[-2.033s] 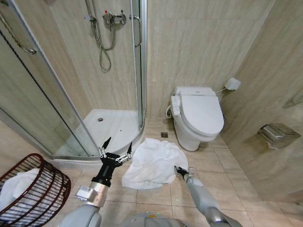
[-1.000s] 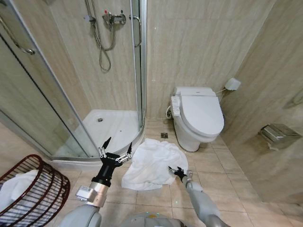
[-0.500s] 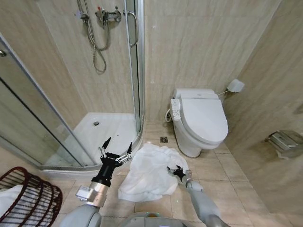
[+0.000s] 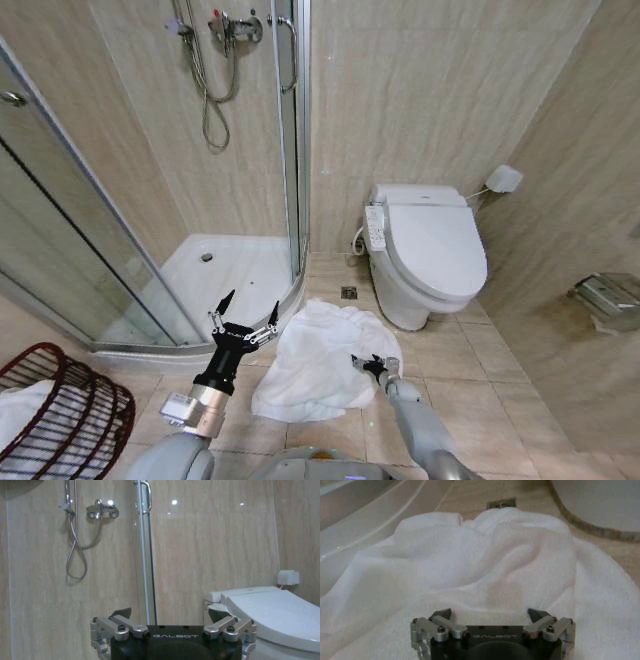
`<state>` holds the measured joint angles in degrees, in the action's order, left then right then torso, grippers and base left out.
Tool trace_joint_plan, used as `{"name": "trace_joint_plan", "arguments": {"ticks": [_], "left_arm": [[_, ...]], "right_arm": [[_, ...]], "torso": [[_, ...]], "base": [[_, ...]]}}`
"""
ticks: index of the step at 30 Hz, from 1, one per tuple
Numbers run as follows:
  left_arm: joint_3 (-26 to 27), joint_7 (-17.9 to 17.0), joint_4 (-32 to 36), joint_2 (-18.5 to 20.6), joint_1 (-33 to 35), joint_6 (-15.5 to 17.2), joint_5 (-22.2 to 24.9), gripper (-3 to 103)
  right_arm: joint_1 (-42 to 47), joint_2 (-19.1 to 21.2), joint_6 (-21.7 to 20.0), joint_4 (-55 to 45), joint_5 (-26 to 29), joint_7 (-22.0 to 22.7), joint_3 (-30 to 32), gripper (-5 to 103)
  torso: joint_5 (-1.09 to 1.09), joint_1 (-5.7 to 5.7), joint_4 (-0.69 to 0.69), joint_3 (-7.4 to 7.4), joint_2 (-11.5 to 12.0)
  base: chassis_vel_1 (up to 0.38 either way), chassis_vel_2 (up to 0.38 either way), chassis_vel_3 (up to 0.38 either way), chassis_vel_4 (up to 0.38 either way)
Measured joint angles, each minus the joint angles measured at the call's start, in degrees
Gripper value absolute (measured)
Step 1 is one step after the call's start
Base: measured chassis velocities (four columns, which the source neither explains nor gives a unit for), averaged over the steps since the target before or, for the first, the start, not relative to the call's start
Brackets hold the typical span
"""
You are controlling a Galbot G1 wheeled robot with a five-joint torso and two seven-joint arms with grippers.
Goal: Discard the used towel into the hamper.
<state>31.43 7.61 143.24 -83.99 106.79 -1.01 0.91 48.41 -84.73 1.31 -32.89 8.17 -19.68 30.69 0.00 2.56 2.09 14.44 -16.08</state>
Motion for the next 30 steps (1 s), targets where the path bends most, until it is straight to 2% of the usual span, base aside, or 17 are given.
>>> {"name": "trace_joint_plan", "arguments": {"ticks": [4,6,8,10,11,16,21,25,27,29,30], "left_arm": [[0.00,0.00,0.00,0.00,0.00,0.00,0.00,100],[0.00,0.00,0.00,0.00,0.00,0.00,0.00,100],[0.00,0.00,0.00,0.00,0.00,0.00,0.00,100],[0.00,0.00,0.00,0.00,0.00,0.00,0.00,100],[0.00,0.00,0.00,0.00,0.00,0.00,0.00,100],[0.00,0.00,0.00,0.00,0.00,0.00,0.00,100],[0.00,0.00,0.00,0.00,0.00,0.00,0.00,100],[0.00,0.00,0.00,0.00,0.00,0.00,0.00,100],[0.00,0.00,0.00,0.00,0.00,0.00,0.00,100],[0.00,0.00,0.00,0.00,0.00,0.00,0.00,100],[0.00,0.00,0.00,0.00,0.00,0.00,0.00,100]], "right_arm": [[-0.15,0.14,-0.04,0.22,0.07,-0.04,-0.06,95],[-0.16,0.24,-0.04,0.17,-0.04,-0.03,-0.06,84],[-0.12,0.28,-0.04,0.14,-0.25,-0.03,-0.04,84],[0.12,0.33,0.05,0.10,-0.77,-0.04,-0.01,73],[0.12,0.33,0.05,0.10,-0.77,-0.04,-0.01,73],[0.54,0.40,0.30,0.09,-0.95,-0.10,0.10,46],[0.92,0.48,0.57,-0.09,-0.94,-0.19,0.13,35],[1.42,0.49,1.85,-0.50,-0.97,-0.54,0.44,14],[1.36,0.52,2.11,-0.62,-0.94,-0.60,0.61,14],[1.31,0.93,2.57,-1.35,-1.04,-0.91,0.68,4],[1.31,0.93,2.57,-1.35,-1.04,-0.91,0.68,4]], "torso": [[-0.01,-0.22,0.00,-0.68,0.89],[-0.01,-0.32,0.00,-1.06,1.38],[-0.01,-0.34,0.00,-1.15,1.48],[-0.01,-0.36,0.00,-1.24,1.58],[-0.01,-0.36,0.00,-1.24,1.58],[0.00,-0.36,0.00,-1.26,1.60],[0.00,-0.33,0.00,-1.22,1.54],[0.01,-0.31,0.00,-1.16,1.47],[0.02,-0.30,0.00,-1.15,1.45],[0.02,-0.29,0.01,-1.13,1.42],[0.02,-0.29,0.01,-1.13,1.42]], "base": [[0.000,0.000,0.000,0.000],[0.000,0.000,0.000,0.000],[0.000,0.000,0.000,0.000],[0.000,0.000,0.000,0.000],[0.000,0.000,0.000,0.000],[0.000,0.000,0.000,0.000],[0.000,0.000,0.000,0.000],[0.000,0.000,0.000,0.000],[0.000,0.000,0.000,0.000],[0.000,0.000,0.000,0.000],[0.000,0.000,0.000,0.000]]}}
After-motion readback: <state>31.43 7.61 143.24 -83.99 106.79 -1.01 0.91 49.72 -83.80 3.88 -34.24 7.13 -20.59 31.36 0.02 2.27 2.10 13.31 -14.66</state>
